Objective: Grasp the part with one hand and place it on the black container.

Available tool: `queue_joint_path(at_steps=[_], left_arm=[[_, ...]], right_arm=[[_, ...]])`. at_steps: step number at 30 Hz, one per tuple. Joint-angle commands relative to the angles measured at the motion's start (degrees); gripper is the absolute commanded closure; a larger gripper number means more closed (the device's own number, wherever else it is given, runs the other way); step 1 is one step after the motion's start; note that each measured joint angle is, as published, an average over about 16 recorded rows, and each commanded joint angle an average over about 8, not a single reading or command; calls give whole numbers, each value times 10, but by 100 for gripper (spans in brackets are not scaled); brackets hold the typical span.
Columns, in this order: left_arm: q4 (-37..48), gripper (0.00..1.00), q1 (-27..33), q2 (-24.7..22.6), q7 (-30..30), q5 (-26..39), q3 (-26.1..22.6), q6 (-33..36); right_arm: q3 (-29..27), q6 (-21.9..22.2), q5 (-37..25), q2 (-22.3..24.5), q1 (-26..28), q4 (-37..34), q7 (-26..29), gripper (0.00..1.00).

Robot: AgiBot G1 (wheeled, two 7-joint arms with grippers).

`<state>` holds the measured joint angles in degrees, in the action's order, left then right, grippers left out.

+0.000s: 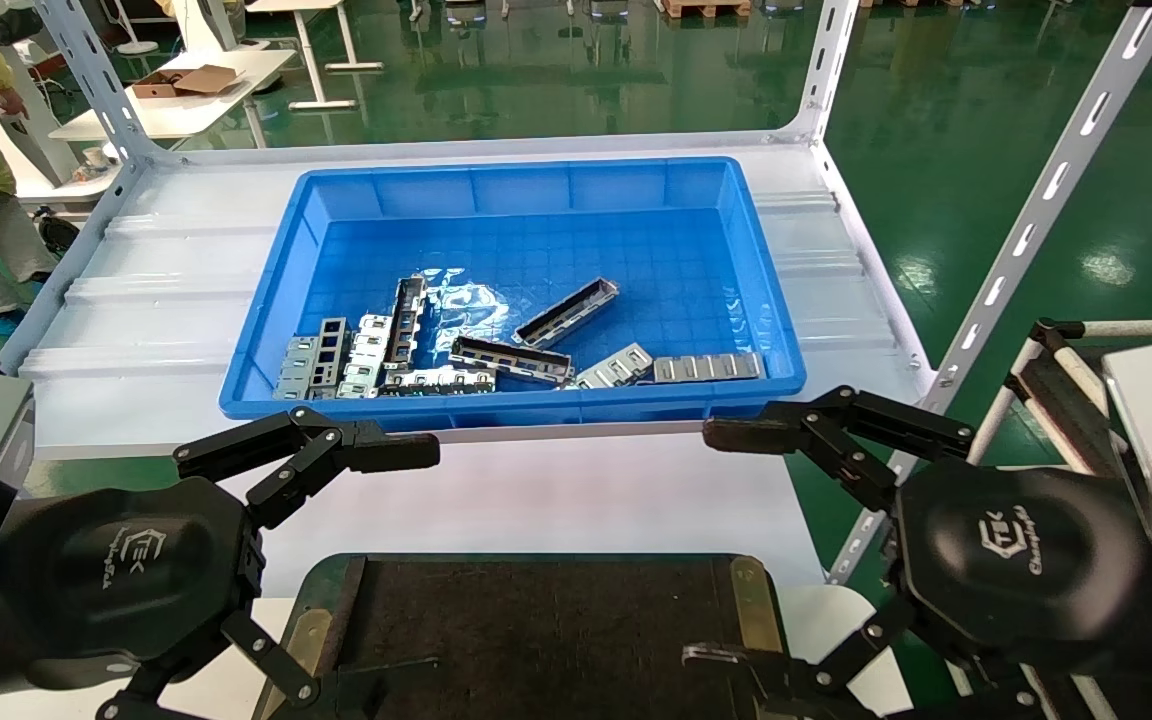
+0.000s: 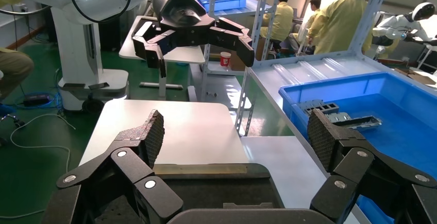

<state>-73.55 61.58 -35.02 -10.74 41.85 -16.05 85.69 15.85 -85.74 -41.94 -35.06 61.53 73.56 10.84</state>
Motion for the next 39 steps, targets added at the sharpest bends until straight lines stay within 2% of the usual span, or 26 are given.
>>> queue_joint_path(at_steps=[1,39], left_arm=[[0,0,0,0,0,0,0,0],[1,0,0,-1,0,0,0,-1]], right_arm=[[0,0,0,0,0,0,0,0],[2,0,0,0,0,0,-1,0]])
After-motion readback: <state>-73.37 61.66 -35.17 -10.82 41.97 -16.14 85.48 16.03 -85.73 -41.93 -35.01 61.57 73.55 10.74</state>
